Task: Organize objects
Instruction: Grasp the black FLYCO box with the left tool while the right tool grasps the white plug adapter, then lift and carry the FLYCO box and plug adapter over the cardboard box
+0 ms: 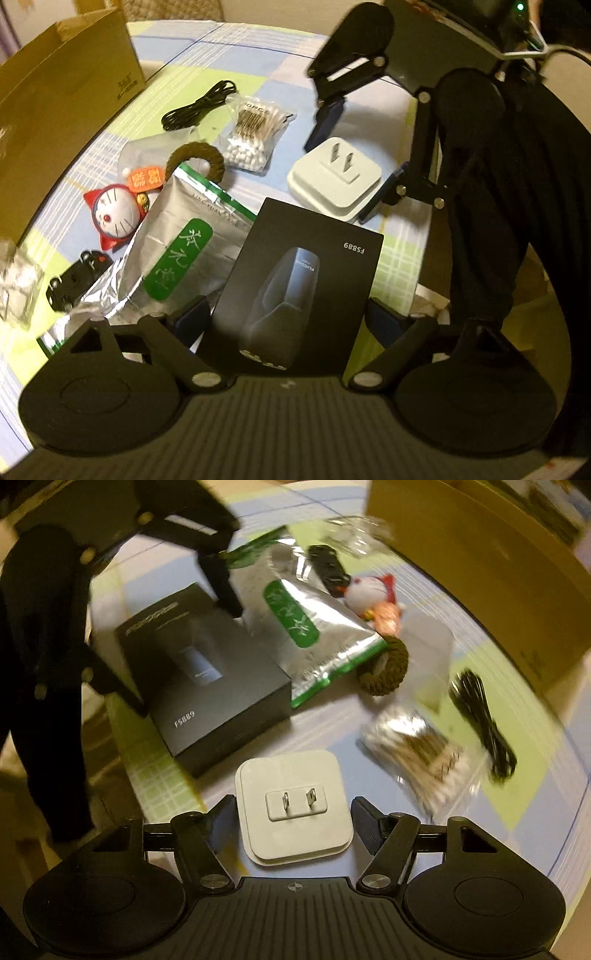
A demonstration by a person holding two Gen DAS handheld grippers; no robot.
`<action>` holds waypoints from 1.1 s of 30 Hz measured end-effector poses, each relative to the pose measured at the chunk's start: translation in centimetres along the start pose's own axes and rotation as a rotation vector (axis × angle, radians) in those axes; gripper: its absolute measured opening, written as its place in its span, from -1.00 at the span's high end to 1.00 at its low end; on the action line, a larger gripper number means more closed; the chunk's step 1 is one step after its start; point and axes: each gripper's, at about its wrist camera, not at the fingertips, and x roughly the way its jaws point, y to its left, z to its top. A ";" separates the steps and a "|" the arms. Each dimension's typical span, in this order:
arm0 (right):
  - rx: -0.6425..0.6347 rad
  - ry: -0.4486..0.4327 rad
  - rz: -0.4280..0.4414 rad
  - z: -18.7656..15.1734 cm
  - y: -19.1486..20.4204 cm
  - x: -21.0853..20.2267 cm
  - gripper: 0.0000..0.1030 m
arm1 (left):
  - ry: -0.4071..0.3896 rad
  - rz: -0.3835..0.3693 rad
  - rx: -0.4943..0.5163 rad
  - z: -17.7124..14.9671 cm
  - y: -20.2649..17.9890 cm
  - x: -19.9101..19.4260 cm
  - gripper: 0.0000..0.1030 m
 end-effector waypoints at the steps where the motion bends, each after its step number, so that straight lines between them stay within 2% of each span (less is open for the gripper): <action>1: 0.005 -0.001 0.006 0.0 -0.1 0.0 -0.26 | 0.004 -0.002 -0.008 0.0 -0.1 0.1 -0.69; 6: -0.008 -0.007 -0.008 -0.3 -0.2 0.2 -0.26 | 0.028 -0.009 -0.005 0.2 -0.4 1.2 -0.66; 11: 0.064 -0.010 -0.006 -0.9 -0.2 0.0 -0.23 | 0.033 -0.024 -0.067 0.2 -0.1 1.5 -0.61; 15: 0.101 -0.002 -0.050 -0.9 0.2 -0.2 -0.21 | 0.037 0.002 -0.098 0.1 -0.3 1.2 -0.60; 20: 0.188 -0.031 -0.080 -1.1 0.4 -1.4 -0.21 | 0.005 0.032 -0.161 -0.2 -0.6 0.0 -0.56; 26: 0.217 -0.071 -0.107 -1.2 0.9 -3.3 -0.20 | -0.033 0.059 -0.210 -0.2 -1.0 -1.6 -0.56; 33: 0.274 -0.163 -0.165 0.8 0.6 -7.4 -0.21 | -0.095 0.129 -0.309 0.7 0.4 -5.1 -0.56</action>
